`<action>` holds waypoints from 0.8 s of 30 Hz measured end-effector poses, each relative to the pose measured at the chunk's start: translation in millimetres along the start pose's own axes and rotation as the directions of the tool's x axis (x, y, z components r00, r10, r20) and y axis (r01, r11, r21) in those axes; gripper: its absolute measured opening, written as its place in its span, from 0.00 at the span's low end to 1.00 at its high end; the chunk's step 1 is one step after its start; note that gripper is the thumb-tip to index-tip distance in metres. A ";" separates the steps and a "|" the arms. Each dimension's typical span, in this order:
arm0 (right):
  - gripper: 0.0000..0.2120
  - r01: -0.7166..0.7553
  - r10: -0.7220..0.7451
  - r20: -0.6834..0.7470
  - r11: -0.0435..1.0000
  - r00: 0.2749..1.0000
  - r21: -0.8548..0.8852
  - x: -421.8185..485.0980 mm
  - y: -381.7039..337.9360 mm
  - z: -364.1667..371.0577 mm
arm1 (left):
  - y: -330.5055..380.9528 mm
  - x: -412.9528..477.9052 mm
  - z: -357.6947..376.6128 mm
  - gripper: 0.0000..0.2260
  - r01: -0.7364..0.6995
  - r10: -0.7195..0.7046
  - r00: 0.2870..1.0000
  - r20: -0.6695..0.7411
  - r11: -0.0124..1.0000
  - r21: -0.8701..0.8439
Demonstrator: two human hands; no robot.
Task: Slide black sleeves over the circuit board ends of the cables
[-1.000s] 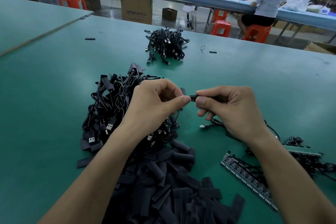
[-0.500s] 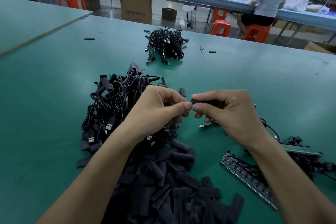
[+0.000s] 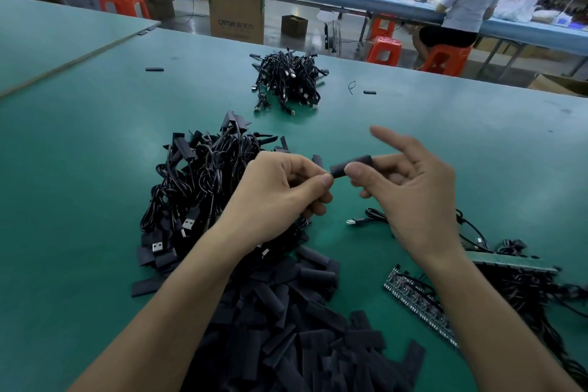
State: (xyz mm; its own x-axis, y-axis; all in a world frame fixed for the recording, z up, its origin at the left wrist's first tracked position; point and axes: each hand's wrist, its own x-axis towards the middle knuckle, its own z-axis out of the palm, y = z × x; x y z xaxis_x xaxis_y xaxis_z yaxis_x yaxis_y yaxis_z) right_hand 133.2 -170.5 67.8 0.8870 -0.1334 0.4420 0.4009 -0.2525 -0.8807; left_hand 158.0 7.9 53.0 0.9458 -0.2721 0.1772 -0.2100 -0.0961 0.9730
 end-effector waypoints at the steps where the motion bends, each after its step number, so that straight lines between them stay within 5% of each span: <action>1: 0.20 0.004 -0.004 -0.077 1.000 0.997 0.006 -2.1 0.5 2.3 | 0.2 0.1 1.0 0.05 -0.004 0.004 1.000 -0.014 1.000 -0.002; 5: 0.13 0.065 -0.061 -0.217 0.998 0.974 0.010 -14.3 2.5 19.5 | 0.3 -1.2 5.4 0.06 -0.026 0.025 0.999 -0.038 1.000 -0.016; 19: 0.16 0.039 -0.038 -0.158 0.999 0.987 0.007 -10.8 -7.6 21.0 | 0.4 -2.8 11.3 0.04 -0.052 0.052 0.999 -0.006 0.998 -0.035; 24: 0.10 0.047 -0.040 -0.188 0.998 0.981 0.037 -12.4 -8.5 22.6 | -1.2 -2.9 12.0 0.07 -0.088 0.089 0.995 -0.050 0.996 0.026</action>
State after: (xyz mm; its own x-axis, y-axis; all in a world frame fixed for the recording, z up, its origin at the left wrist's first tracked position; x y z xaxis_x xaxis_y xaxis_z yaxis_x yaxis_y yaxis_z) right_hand 123.9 -145.1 65.9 0.8114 -0.3013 0.5008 0.4506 -0.2231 -0.8644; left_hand 152.5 -2.7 49.5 0.9345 -0.2315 0.2703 -0.2987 -0.0969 0.9494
